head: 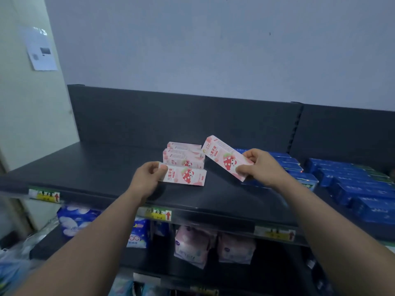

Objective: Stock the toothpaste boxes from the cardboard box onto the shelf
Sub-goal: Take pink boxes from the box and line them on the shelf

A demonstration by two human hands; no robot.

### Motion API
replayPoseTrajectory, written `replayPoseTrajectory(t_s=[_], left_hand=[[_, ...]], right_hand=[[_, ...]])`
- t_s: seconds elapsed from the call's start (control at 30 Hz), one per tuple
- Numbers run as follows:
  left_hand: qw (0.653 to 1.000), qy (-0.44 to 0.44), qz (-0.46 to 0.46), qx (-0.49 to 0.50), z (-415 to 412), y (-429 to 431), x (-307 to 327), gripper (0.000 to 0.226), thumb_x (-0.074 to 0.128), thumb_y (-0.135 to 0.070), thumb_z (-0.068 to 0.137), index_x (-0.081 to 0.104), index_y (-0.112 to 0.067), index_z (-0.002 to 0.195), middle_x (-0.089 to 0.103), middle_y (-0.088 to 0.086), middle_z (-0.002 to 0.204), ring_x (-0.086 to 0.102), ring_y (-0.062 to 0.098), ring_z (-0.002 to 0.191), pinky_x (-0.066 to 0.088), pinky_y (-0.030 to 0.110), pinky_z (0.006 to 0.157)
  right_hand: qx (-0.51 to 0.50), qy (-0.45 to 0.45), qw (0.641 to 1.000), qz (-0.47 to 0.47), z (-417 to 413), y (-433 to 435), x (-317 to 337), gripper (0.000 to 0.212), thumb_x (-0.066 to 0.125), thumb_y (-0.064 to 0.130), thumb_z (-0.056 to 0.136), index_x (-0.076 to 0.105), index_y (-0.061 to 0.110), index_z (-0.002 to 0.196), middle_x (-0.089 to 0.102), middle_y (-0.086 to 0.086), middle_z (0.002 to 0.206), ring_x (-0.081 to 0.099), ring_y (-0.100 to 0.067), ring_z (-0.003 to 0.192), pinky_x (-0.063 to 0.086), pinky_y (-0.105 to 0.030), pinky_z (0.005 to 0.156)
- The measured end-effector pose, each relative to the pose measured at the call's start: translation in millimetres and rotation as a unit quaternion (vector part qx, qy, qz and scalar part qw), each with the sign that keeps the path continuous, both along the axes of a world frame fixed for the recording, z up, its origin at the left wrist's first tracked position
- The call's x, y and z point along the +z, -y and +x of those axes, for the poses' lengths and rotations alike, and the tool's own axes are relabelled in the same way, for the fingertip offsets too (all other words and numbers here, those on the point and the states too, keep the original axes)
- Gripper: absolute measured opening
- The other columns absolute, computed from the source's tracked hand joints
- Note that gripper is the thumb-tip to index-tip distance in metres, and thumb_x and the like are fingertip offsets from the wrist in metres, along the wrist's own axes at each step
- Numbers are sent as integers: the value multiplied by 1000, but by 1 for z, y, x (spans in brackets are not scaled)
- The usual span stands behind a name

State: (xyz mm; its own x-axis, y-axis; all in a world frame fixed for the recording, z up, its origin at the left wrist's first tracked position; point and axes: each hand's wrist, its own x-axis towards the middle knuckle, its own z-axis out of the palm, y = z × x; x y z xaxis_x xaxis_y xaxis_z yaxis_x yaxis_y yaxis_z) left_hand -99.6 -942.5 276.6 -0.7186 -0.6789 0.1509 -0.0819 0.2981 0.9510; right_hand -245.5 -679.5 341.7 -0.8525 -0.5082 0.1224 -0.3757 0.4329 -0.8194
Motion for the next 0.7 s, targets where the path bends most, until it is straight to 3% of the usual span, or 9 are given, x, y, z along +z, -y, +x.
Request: replayPoseTrajectory(t_s=[0.13,0.27,0.4,0.57,0.7], left_hand=[[998,41,-34,-13,-18,18,-2,37,64,-27,90,59,-11,123,66,0,109,63,15,96,46,28,86],[992,88,-89,-35,-33,39,1,31,64,-26,90,64,-11,118,67,-1,99,62,15,93,43,26,82],[984,121,-121,-52,-43,56,3,31,64,-28,90,64,-12,117,68,-1,99,61,15,91,41,25,78],[981,117,-137,-66,-49,65,3,33,67,-31,87,63,-10,113,64,-3,90,57,9,78,39,18,63],[985,99,-125,-69,-44,70,6,29,64,-33,89,65,-12,108,66,-1,93,58,10,79,41,20,62]], right_hand=[[4,0,1000,11,-12,12,-4,33,77,28,59,63,24,89,72,3,94,70,-23,83,57,-49,81],[9,3,1000,-2,-17,23,-4,25,77,12,71,65,19,92,72,-1,94,69,-26,86,56,-45,84],[31,12,999,20,-16,31,-5,27,76,7,73,70,22,94,71,-3,96,68,-22,88,57,-41,84],[51,21,996,69,-7,48,-16,30,78,10,73,70,24,98,71,1,99,67,-18,92,56,-36,83],[36,26,996,78,2,70,-29,28,79,11,73,68,24,95,71,-3,99,67,-26,95,55,-43,85]])
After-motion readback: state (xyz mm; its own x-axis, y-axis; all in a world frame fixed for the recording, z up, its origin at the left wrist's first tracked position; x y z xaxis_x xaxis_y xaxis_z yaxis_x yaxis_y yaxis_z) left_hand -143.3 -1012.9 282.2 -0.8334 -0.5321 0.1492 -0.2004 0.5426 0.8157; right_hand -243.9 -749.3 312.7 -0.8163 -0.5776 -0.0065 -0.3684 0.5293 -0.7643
